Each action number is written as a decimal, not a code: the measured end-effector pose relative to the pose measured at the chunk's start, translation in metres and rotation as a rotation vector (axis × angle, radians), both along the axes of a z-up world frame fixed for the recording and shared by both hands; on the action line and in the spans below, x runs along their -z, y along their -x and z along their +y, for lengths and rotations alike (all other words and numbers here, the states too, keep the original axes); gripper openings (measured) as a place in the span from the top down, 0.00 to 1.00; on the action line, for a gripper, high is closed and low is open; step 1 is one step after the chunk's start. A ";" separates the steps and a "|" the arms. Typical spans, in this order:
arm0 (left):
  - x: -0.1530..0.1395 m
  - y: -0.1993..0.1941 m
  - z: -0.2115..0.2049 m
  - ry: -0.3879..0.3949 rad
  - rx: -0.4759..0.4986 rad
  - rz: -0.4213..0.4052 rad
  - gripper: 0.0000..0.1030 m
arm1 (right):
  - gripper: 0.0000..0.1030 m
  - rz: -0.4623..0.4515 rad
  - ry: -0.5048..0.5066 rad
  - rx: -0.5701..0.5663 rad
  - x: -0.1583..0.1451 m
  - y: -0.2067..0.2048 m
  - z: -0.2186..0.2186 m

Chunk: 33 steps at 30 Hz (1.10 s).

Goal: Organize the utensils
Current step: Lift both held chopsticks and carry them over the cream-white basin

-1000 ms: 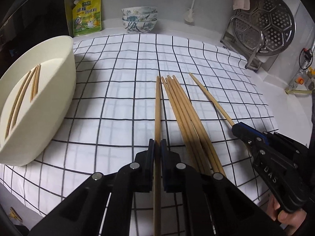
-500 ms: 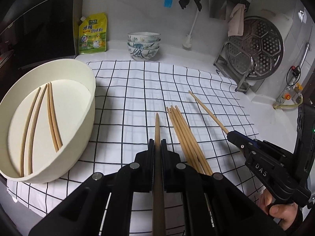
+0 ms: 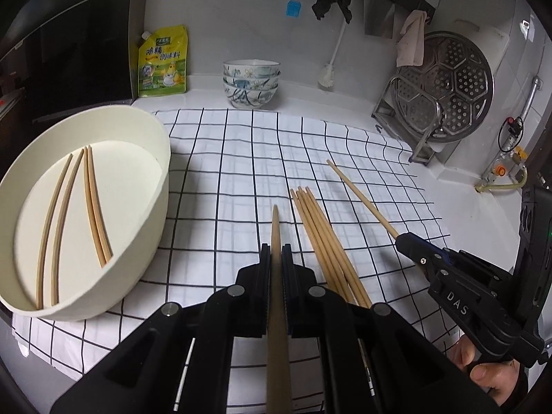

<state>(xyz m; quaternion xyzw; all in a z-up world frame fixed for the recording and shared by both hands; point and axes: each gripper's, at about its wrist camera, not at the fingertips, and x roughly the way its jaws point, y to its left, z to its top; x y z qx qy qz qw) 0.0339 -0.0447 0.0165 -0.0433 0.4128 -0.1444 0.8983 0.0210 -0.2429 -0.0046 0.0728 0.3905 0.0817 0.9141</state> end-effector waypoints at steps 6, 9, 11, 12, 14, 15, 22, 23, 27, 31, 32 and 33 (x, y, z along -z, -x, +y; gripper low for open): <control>-0.015 0.001 0.001 0.013 0.002 -0.037 0.93 | 0.94 -0.020 -0.004 -0.005 -0.007 0.003 0.002; -0.026 0.002 0.003 0.020 0.001 -0.067 0.93 | 0.94 -0.037 -0.009 -0.006 -0.014 0.004 0.003; -0.034 0.001 0.006 0.024 -0.003 -0.085 0.93 | 0.94 -0.047 -0.015 -0.008 -0.019 0.005 0.005; -0.039 0.002 0.009 0.025 -0.008 -0.098 0.93 | 0.94 -0.053 -0.019 -0.012 -0.022 0.004 0.006; -0.047 0.002 0.016 0.029 -0.023 -0.122 0.93 | 0.94 -0.065 -0.023 -0.021 -0.028 0.003 0.011; -0.052 0.003 0.022 0.031 -0.034 -0.135 0.93 | 0.94 -0.071 -0.027 -0.027 -0.031 0.003 0.014; -0.076 0.003 0.078 0.004 -0.145 -0.211 0.93 | 0.94 -0.115 -0.062 -0.113 -0.058 -0.011 0.061; -0.077 0.003 0.086 -0.001 -0.159 -0.216 0.93 | 0.94 -0.118 -0.066 -0.130 -0.061 -0.014 0.071; -0.077 -0.002 0.129 -0.025 -0.231 -0.224 0.93 | 0.94 -0.119 -0.072 -0.206 -0.070 -0.032 0.117; -0.069 -0.011 0.168 -0.048 -0.293 -0.214 0.93 | 0.94 -0.102 -0.064 -0.277 -0.070 -0.052 0.165; -0.066 -0.013 0.176 -0.054 -0.303 -0.208 0.93 | 0.94 -0.093 -0.065 -0.292 -0.069 -0.056 0.175; -0.062 -0.017 0.184 -0.059 -0.314 -0.198 0.93 | 0.94 -0.083 -0.064 -0.308 -0.067 -0.061 0.185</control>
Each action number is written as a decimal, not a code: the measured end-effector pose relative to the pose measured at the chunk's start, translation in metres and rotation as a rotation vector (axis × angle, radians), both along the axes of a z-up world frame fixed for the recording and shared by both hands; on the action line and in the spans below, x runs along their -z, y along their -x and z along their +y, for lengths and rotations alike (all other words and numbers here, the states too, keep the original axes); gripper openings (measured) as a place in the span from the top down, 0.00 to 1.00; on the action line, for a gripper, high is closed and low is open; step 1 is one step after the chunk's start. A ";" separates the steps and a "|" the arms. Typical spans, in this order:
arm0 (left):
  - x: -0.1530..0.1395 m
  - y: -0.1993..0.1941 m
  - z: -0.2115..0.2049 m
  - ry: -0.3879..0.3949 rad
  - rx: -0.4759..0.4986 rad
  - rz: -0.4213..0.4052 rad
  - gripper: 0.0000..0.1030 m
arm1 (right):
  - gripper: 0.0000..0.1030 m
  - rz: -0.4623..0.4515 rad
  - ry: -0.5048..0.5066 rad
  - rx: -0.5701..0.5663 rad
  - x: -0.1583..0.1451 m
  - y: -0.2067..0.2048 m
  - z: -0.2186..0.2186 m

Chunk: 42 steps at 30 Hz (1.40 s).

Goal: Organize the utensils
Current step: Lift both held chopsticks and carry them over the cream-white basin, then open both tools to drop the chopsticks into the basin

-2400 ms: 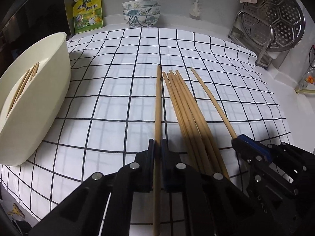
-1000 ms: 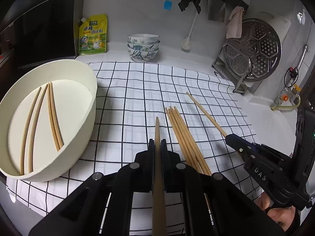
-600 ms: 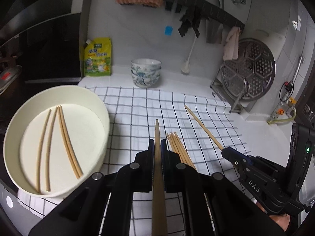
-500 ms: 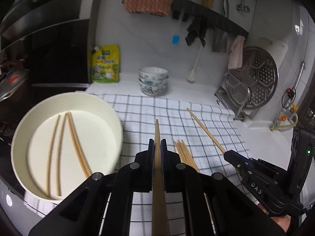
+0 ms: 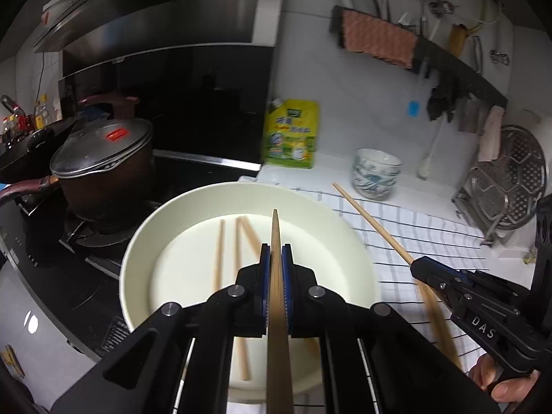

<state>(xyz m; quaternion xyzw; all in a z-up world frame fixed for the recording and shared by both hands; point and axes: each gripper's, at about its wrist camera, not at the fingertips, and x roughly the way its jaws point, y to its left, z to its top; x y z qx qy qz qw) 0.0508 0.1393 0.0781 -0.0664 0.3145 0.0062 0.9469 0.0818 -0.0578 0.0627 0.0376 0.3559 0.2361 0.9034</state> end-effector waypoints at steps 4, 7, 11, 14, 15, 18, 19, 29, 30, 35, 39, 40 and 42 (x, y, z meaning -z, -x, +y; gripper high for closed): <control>0.019 -0.014 0.022 0.006 -0.031 0.052 0.93 | 0.94 0.044 0.026 -0.061 0.011 -0.020 0.044; 0.034 -0.022 0.032 0.014 -0.041 0.085 0.93 | 0.94 0.081 0.042 -0.079 0.021 -0.033 0.066; 0.049 -0.031 0.036 0.018 -0.033 0.125 0.93 | 0.94 0.144 0.077 -0.105 0.039 -0.047 0.088; 0.057 -0.037 0.034 0.010 -0.021 0.147 0.93 | 0.94 0.173 0.084 -0.103 0.049 -0.054 0.093; 0.058 -0.039 0.034 0.009 -0.017 0.153 0.93 | 0.94 0.178 0.082 -0.102 0.051 -0.056 0.094; 0.059 -0.040 0.034 0.017 -0.013 0.159 0.93 | 0.94 0.179 0.090 -0.101 0.052 -0.055 0.096; 0.059 -0.039 0.035 0.019 -0.013 0.157 0.91 | 0.94 0.174 0.094 -0.100 0.052 -0.055 0.096; 0.050 -0.026 0.053 0.049 -0.090 0.128 0.46 | 0.84 0.110 0.087 -0.075 0.040 -0.043 0.085; 0.049 -0.024 0.055 0.052 -0.096 0.128 0.46 | 0.84 0.108 0.085 -0.076 0.039 -0.041 0.084; 0.046 -0.015 0.053 0.044 -0.104 0.120 0.42 | 0.83 0.092 0.069 -0.072 0.032 -0.029 0.076; 0.039 -0.005 0.044 0.025 -0.094 0.095 0.36 | 0.77 0.075 0.061 -0.061 0.026 -0.018 0.068; 0.037 -0.003 0.041 0.022 -0.088 0.090 0.35 | 0.75 0.070 0.061 -0.055 0.024 -0.015 0.064; 0.033 0.002 0.036 0.014 -0.075 0.083 0.33 | 0.73 0.062 0.066 -0.042 0.021 -0.009 0.058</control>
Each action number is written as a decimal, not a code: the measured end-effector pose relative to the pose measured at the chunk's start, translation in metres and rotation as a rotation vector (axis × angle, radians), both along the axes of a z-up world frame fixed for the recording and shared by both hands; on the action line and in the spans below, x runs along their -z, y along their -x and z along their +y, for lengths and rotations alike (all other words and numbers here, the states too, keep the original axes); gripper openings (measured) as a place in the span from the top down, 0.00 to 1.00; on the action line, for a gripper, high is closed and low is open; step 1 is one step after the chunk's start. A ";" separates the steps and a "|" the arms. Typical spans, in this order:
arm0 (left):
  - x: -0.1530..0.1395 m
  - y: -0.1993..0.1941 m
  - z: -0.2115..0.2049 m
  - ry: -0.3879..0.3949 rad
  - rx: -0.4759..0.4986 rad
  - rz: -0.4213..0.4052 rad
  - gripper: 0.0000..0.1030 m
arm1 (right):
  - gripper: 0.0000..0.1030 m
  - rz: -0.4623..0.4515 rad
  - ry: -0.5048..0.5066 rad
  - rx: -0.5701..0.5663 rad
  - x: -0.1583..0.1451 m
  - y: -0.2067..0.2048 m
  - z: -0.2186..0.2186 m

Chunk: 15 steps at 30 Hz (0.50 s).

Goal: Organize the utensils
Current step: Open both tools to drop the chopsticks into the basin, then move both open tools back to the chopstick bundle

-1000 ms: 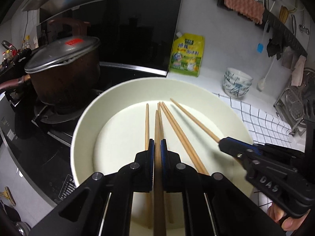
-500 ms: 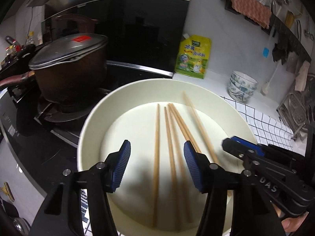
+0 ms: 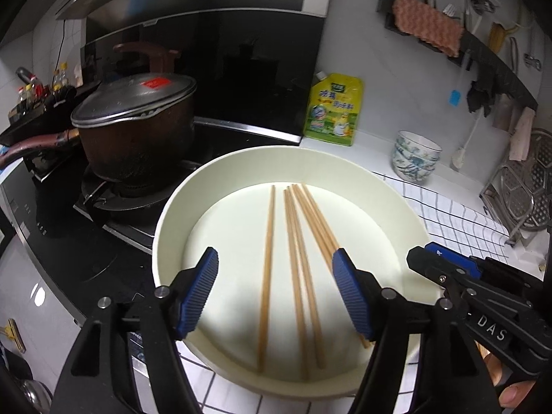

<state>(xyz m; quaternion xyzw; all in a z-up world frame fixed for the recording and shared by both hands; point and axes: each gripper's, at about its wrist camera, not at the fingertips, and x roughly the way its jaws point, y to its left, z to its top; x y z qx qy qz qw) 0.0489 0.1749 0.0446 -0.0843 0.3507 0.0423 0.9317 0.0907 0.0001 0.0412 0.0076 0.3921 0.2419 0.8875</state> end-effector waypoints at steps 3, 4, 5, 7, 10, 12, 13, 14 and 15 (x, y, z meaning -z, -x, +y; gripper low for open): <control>-0.005 0.006 -0.009 -0.008 0.012 -0.008 0.26 | 0.67 -0.011 -0.005 0.028 -0.004 0.009 -0.017; -0.006 0.007 -0.013 -0.009 0.017 -0.011 0.24 | 0.62 -0.014 -0.006 0.036 -0.006 0.011 -0.021; -0.008 0.009 -0.016 -0.010 0.023 -0.015 0.24 | 0.60 -0.020 -0.011 0.047 -0.007 0.015 -0.027; -0.012 0.013 -0.025 -0.013 0.035 -0.027 0.21 | 0.59 -0.030 -0.024 0.060 -0.011 0.020 -0.039; -0.017 0.018 -0.037 -0.018 0.047 -0.043 0.15 | 0.57 -0.049 -0.025 0.077 -0.016 0.031 -0.054; -0.020 0.021 -0.046 -0.016 0.058 -0.050 0.13 | 0.55 -0.062 -0.021 0.086 -0.020 0.037 -0.063; -0.021 0.022 -0.050 -0.013 0.065 -0.049 0.13 | 0.54 -0.067 -0.022 0.092 -0.021 0.039 -0.067; -0.021 0.023 -0.054 -0.010 0.072 -0.047 0.13 | 0.54 -0.072 -0.025 0.099 -0.022 0.042 -0.073; -0.021 0.025 -0.059 -0.009 0.079 -0.045 0.13 | 0.53 -0.077 -0.026 0.109 -0.023 0.046 -0.080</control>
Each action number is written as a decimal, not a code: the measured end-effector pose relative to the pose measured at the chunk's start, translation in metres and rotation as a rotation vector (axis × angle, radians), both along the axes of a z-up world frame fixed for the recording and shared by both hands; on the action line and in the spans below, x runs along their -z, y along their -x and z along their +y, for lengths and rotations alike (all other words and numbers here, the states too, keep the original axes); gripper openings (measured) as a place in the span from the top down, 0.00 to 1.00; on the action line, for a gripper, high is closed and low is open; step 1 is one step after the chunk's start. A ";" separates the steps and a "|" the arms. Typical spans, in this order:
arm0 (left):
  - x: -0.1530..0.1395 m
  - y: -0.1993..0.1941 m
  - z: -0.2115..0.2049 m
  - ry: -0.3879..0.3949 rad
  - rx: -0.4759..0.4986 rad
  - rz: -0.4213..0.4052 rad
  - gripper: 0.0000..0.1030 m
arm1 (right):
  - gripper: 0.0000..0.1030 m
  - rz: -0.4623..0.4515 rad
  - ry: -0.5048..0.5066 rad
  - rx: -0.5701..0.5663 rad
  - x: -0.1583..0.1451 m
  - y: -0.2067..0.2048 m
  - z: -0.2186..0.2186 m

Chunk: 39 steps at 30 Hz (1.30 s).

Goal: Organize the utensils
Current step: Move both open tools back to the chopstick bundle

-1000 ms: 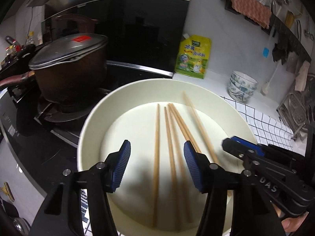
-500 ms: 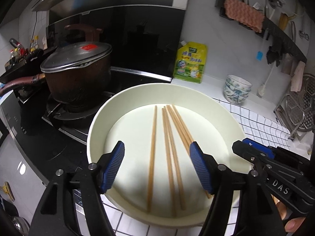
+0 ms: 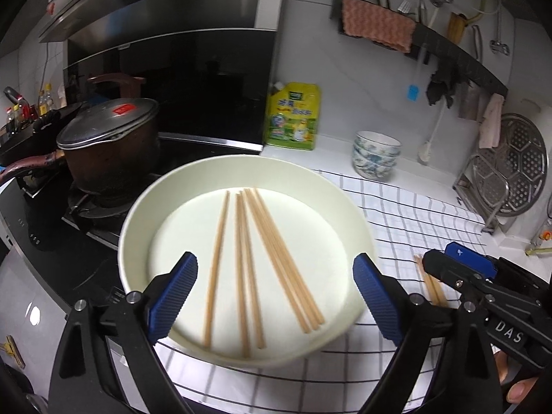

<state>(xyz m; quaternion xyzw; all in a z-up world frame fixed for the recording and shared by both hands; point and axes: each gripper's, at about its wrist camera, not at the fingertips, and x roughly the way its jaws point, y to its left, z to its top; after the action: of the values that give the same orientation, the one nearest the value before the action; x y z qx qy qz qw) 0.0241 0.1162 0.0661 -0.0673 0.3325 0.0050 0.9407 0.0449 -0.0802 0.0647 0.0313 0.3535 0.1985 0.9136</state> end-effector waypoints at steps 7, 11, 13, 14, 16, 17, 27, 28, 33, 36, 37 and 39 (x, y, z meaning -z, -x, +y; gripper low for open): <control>0.004 0.012 -0.037 0.027 0.062 0.008 0.12 | 0.49 -0.015 0.020 0.104 0.006 0.020 -0.057; 0.010 0.016 -0.064 0.018 0.090 0.022 0.12 | 0.48 0.010 0.031 0.169 0.017 0.025 -0.092; 0.014 0.018 -0.076 0.024 0.095 0.027 0.11 | 0.48 0.028 0.041 0.197 0.026 0.028 -0.109; 0.015 0.019 -0.080 0.030 0.098 0.029 0.10 | 0.48 0.038 0.043 0.207 0.030 0.029 -0.117; 0.020 0.021 -0.091 0.039 0.098 0.041 0.10 | 0.47 0.062 0.049 0.217 0.039 0.030 -0.130; 0.023 0.022 -0.097 0.043 0.098 0.047 0.10 | 0.47 0.072 0.057 0.218 0.043 0.031 -0.134; 0.060 0.016 -0.135 0.029 0.113 0.154 0.10 | 0.47 0.180 0.130 0.204 0.092 0.027 -0.156; 0.062 0.016 -0.138 0.019 0.115 0.161 0.10 | 0.47 0.185 0.138 0.204 0.096 0.026 -0.156; 0.069 0.015 -0.145 -0.030 0.095 0.166 0.10 | 0.47 0.194 0.152 0.188 0.106 0.020 -0.154; 0.075 0.013 -0.146 -0.016 0.087 0.188 0.10 | 0.47 0.194 0.174 0.184 0.110 0.018 -0.151; 0.077 0.013 -0.147 -0.019 0.085 0.194 0.10 | 0.47 0.197 0.180 0.182 0.112 0.017 -0.151; 0.080 0.012 -0.150 -0.032 0.083 0.202 0.10 | 0.47 0.205 0.183 0.183 0.116 0.017 -0.152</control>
<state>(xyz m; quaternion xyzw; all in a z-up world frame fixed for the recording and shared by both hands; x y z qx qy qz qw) 0.0118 -0.0336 -0.0142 -0.0375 0.4279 -0.0218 0.9028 0.0283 -0.2317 -0.0508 -0.0001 0.4572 0.0772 0.8860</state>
